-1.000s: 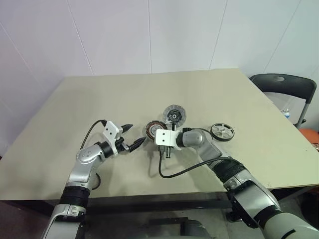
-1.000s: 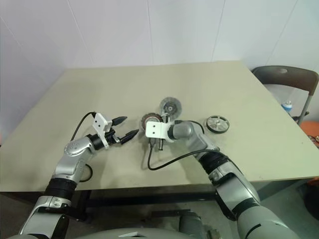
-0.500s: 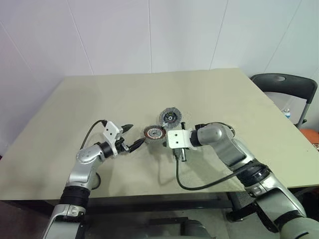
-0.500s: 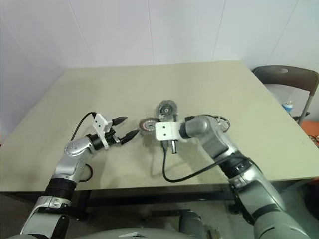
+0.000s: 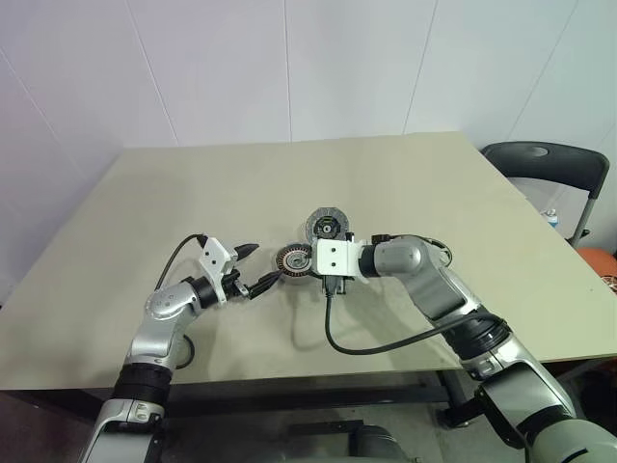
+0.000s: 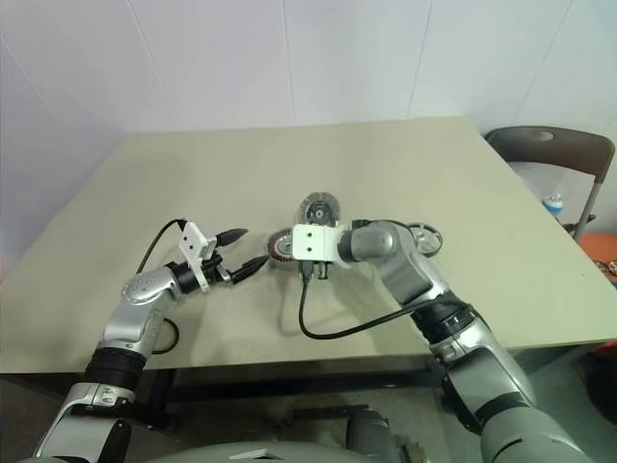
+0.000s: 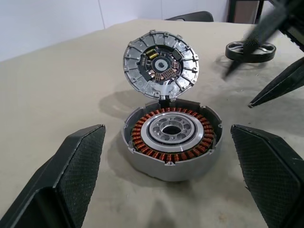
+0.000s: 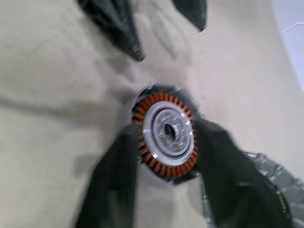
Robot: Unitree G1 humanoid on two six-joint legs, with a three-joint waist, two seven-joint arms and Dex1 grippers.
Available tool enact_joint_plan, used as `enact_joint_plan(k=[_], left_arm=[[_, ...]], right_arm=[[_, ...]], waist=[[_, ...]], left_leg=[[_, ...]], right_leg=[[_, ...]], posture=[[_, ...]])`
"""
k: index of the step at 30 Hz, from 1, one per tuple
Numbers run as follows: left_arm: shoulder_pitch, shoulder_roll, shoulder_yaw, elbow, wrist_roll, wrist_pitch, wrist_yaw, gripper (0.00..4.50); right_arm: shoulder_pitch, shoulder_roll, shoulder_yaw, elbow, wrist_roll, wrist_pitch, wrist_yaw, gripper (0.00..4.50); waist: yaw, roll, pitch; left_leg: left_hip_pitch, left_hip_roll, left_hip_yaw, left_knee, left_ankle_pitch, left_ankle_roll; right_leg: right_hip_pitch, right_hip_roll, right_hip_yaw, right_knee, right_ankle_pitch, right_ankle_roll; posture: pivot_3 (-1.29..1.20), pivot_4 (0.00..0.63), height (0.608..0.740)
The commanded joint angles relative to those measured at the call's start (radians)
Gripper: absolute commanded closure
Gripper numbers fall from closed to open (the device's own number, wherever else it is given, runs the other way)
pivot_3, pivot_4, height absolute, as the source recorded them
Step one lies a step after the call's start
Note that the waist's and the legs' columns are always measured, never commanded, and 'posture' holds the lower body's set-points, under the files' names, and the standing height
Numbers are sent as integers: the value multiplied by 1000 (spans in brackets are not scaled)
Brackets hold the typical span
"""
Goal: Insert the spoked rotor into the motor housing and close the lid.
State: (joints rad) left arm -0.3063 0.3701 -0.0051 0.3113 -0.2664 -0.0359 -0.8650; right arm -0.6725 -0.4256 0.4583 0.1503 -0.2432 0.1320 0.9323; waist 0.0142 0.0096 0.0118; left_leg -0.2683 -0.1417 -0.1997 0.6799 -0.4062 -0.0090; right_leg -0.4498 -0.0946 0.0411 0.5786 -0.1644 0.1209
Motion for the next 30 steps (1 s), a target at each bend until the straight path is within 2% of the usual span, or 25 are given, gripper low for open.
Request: enact_joint_plan(k=[1,17,20,26,30], left_arm=[[-8,5,13,-20,-3,-14,3,0],[-12,5,16,-18,-2,-16,10,0],[-13,6,17,-18,-1,-17,12,0],[-17,6,16,-15,-1,-18,15,0],[-21,6,15,-12,0,-18,17,0]], right_arm=[[-30,21,4,20,-16,-23,-20,1980],[-56,107,70,305,-126,-163,-131,1980],[-58,102,69,341,-140,-191,-151,2599],[-64,98,59,360,-144,-214,-153,4465],[-71,97,57,361,-148,-216,-155,4465]], waist=[[0,0,0],[-2,0,0],[-2,0,0],[-2,0,0],[-1,0,0]], left_leg=[[0,0,0,0,0,0],[0,1,5,0,0,0],[-1,1,5,0,0,0],[0,3,6,0,1,-1],[0,4,6,1,1,-2]], right_leg=[[0,0,0,0,0,0],[-3,3,4,1,2,-1],[-4,3,5,1,2,-1],[-4,6,8,1,5,-2],[-4,7,8,1,6,-2]], posture=[[0,0,740],[0,0,740],[0,0,740],[0,0,740],[0,0,740]])
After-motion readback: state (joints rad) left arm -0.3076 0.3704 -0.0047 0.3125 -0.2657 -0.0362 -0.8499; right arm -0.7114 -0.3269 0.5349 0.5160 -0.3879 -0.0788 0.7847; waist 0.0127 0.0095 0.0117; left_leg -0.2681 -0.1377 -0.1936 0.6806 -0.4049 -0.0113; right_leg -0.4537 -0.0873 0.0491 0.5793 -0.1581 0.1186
